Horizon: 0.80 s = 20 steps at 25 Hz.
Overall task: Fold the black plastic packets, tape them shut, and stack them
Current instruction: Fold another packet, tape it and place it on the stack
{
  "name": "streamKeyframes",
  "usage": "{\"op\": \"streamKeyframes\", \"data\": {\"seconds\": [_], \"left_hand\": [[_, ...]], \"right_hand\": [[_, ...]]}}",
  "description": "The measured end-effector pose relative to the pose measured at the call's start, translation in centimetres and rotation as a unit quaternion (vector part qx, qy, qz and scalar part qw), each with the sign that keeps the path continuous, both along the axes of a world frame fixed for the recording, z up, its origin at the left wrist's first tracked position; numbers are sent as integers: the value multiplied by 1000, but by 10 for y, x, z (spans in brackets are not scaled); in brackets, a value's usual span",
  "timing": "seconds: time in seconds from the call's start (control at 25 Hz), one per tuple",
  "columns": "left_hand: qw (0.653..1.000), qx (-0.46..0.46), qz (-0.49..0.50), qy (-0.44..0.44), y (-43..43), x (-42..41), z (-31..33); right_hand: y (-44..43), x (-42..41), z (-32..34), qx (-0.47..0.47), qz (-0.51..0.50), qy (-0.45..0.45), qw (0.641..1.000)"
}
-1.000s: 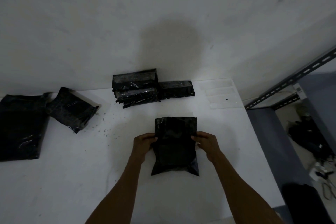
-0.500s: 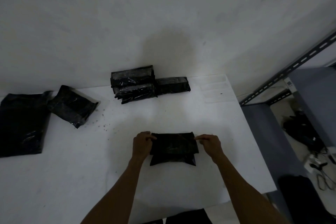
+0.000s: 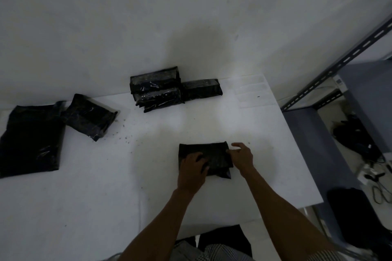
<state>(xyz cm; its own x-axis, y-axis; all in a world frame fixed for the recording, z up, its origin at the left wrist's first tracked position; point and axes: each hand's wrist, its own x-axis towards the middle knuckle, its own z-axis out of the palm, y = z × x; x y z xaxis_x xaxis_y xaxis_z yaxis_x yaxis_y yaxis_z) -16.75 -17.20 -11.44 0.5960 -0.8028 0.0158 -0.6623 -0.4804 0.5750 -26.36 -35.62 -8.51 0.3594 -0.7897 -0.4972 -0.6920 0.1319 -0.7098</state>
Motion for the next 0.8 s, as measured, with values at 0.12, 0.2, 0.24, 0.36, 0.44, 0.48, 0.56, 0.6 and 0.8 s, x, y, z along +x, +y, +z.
{"op": "streamKeyframes", "data": {"seconds": [0.12,0.2,0.24,0.36,0.44,0.48,0.56,0.6,0.8], "left_hand": [[1000,10,7,-23,0,-6,0],[999,11,10,-37,-1,-7,0],[999,12,11,-40,-1,-7,-1],[999,6,21,-35,2,-9,-4],[999,-8,31,-23,3,-11,-3],[999,-12,33,-19,3,-12,-3],[999,-12,29,-13,4,-13,-3],[999,-15,28,-9,4,-12,-3],[996,-69,61,13,4,3,4]], "right_hand": [[-13,16,-1,-10,-24,-3,1000],[-21,28,-9,21,-33,3,999],[-24,34,-14,32,-35,4,999],[-28,39,-25,-1,-31,14,999],[-25,35,-23,-34,-35,16,999],[-22,31,-20,-43,-35,12,998],[-11,25,-17,-102,-31,-4,994],[-5,22,-17,-177,-15,-16,984],[41,-6,-24,-383,306,-27,871]]}}
